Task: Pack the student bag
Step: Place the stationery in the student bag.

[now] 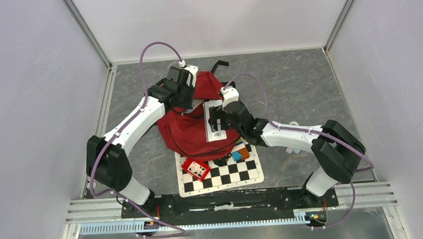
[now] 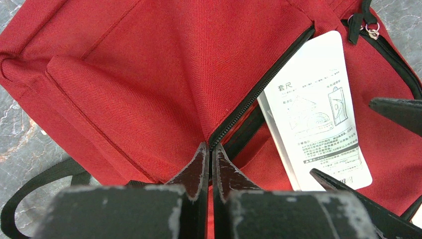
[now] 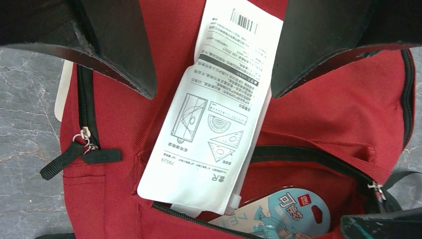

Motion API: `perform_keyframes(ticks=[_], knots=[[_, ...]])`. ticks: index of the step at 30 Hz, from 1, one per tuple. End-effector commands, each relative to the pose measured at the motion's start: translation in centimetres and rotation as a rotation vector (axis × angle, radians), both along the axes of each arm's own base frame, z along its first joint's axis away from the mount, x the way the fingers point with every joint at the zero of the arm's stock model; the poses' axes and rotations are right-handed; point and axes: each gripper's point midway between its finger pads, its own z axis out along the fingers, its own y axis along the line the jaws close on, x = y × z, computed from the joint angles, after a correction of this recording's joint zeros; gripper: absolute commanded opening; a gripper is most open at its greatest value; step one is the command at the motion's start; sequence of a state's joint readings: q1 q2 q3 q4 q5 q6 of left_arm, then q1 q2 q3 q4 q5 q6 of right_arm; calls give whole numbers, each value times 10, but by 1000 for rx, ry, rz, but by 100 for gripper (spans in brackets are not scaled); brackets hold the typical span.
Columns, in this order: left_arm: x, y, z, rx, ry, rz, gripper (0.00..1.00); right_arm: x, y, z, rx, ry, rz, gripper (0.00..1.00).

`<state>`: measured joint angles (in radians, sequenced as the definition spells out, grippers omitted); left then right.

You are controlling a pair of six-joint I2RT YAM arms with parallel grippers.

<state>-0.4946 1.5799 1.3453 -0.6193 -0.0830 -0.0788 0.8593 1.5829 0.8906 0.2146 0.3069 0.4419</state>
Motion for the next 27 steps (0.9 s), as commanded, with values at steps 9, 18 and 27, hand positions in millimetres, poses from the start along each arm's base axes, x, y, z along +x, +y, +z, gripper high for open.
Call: perform_keyframes(ticks=[9, 18, 27], knots=[[6, -7, 29, -70, -64, 13, 2, 14, 16, -21, 68, 163, 90, 75], [5, -6, 28, -66, -63, 15, 2, 5, 20, -20, 244, 296, 61, 7], [5, -7, 32, -77, -68, 10, 2, -8, 35, 20, 573, 406, 51, 0]])
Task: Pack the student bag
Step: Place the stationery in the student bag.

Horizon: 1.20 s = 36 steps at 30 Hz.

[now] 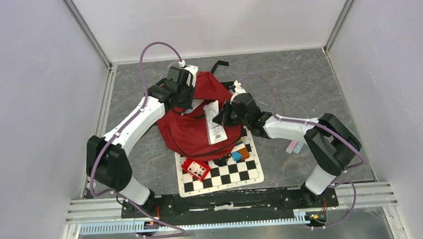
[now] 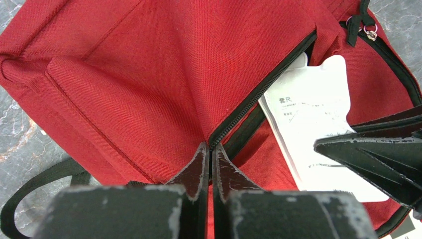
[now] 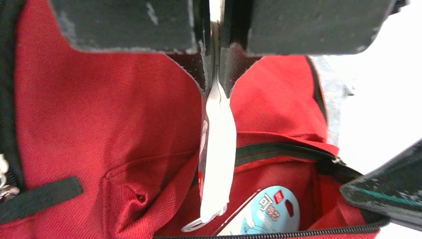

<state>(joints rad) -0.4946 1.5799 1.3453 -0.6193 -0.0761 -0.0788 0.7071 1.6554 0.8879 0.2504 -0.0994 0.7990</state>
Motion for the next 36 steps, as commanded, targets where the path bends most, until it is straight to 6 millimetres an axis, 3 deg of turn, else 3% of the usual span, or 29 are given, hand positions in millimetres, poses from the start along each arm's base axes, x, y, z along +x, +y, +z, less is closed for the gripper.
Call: perform_keyframes(ticks=[1, 5, 7, 15, 19, 26, 31, 36], knots=[[5, -6, 31, -72, -69, 14, 2, -5, 22, 41, 252, 76, -21, 0], [5, -5, 33, -72, -73, 16, 2, -3, 33, 64, 480, 150, -77, 0], [5, -6, 33, -74, -73, 16, 2, 1, 35, 67, 533, 194, -119, 0], [5, -9, 31, -84, -62, 9, 2, 20, 58, 55, 661, 378, -203, 0], [5, -8, 32, -83, -65, 11, 2, 24, 60, 49, 709, 423, -248, 0], [4, -10, 32, -93, -61, 5, 2, 60, 40, 50, 794, 356, -476, 0], [4, -11, 31, -95, -57, 4, 2, 91, 44, 51, 806, 312, -562, 0], [4, -9, 33, -94, -60, 7, 2, 116, 44, 40, 754, 275, -661, 0]])
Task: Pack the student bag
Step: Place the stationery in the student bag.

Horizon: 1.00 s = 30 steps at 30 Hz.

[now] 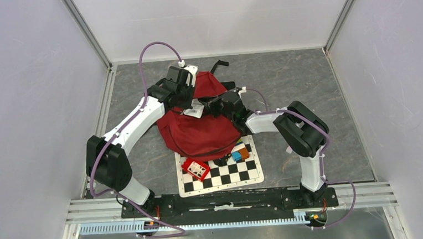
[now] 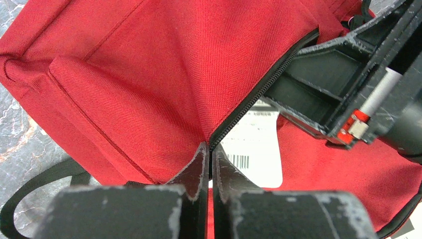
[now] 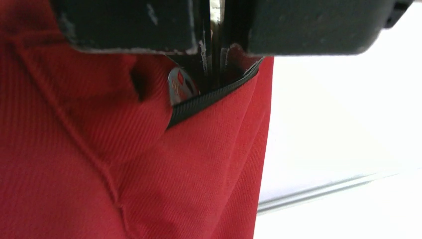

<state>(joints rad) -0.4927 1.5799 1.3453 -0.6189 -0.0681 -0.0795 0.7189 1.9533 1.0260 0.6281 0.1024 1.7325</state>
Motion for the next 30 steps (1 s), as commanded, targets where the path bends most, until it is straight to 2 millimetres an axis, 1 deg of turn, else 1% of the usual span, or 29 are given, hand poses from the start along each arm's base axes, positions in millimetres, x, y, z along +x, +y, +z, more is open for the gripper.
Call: perform_keyframes(ticks=[1, 5, 7, 12, 15, 20, 21, 23, 26, 27, 28, 30], knots=[[5, -7, 32, -85, -64, 21, 2, 34, -9, 9, -32, -24, -158, 0], [6, -6, 33, -90, -64, 21, 2, 44, -22, 3, -90, -33, -235, 0], [6, -6, 32, -93, -60, 20, 2, 48, -23, 2, -112, -35, -250, 0], [9, -1, 33, -95, -63, 44, 2, 57, -16, 3, -139, -79, -248, 0], [8, -4, 33, -117, -52, 30, 2, 60, -13, 0, -166, -99, -245, 0], [9, 0, 29, -100, -38, 46, 2, 64, -5, 2, -128, -147, -233, 0], [9, 0, 29, -99, -39, 43, 2, 65, -4, 4, -117, -169, -231, 3], [8, -1, 28, -103, -35, 35, 2, 64, -6, 6, -112, -184, -232, 23], [7, -3, 27, -107, -29, 28, 2, 63, -14, 16, -133, -234, -248, 49], [8, -3, 26, -107, -28, 29, 2, 62, -17, 19, -144, -240, -254, 55], [6, -7, 27, -123, -21, 12, 2, 62, -20, 20, -159, -243, -258, 59], [6, -8, 26, -126, -16, 10, 2, 58, -26, 25, -173, -245, -269, 65]])
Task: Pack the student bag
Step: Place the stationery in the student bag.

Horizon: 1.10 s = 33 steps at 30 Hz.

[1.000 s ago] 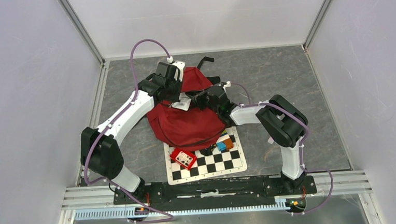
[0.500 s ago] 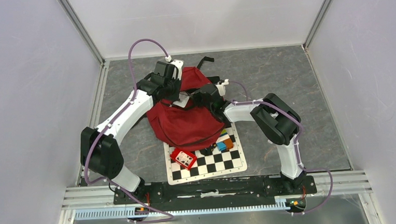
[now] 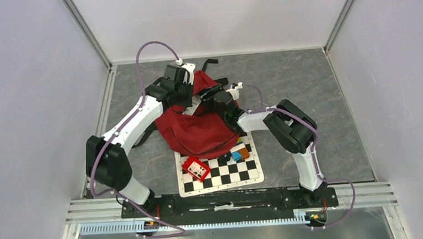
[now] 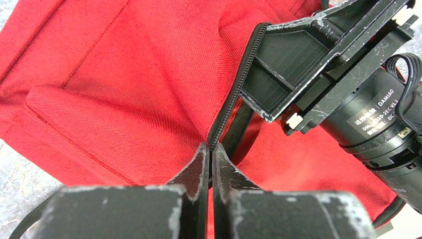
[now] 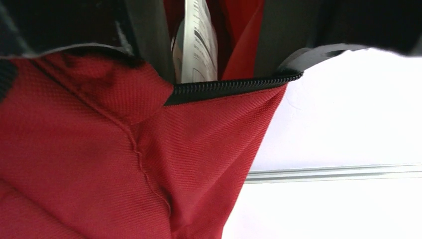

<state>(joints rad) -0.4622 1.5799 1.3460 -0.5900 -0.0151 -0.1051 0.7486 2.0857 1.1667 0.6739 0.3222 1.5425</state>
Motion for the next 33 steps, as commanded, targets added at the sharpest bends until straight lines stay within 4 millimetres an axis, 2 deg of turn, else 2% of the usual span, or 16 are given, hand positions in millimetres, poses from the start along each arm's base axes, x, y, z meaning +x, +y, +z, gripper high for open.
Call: perform_keyframes(ticks=[1, 6, 13, 16, 20, 22, 26, 29, 33], knots=[[-1, -7, 20, -58, -12, -1, 2, 15, -37, 31, -6, -79, -133, 66], [0, -5, 22, -52, -21, 4, 2, 0, -55, 39, -9, -77, -146, 66], [1, -2, 25, -50, -30, 11, 2, -23, -62, 53, -96, -110, -79, 67], [4, 4, 25, -27, -46, 39, 2, -40, -69, 60, -183, -144, -23, 68], [3, -1, 29, -78, -80, 36, 2, -71, -87, 74, -360, -221, 76, 69], [3, -2, 34, -96, -88, 39, 2, -85, -108, 76, -503, -243, 104, 71], [-2, -18, 48, -168, -79, -24, 2, -105, -159, 73, -752, -243, 166, 76], [-2, -18, 51, -156, -77, -34, 2, -117, -208, 56, -897, -144, 210, 77], [-3, -15, 47, -141, -63, -27, 2, -138, -260, 28, -1029, 38, 239, 76]])
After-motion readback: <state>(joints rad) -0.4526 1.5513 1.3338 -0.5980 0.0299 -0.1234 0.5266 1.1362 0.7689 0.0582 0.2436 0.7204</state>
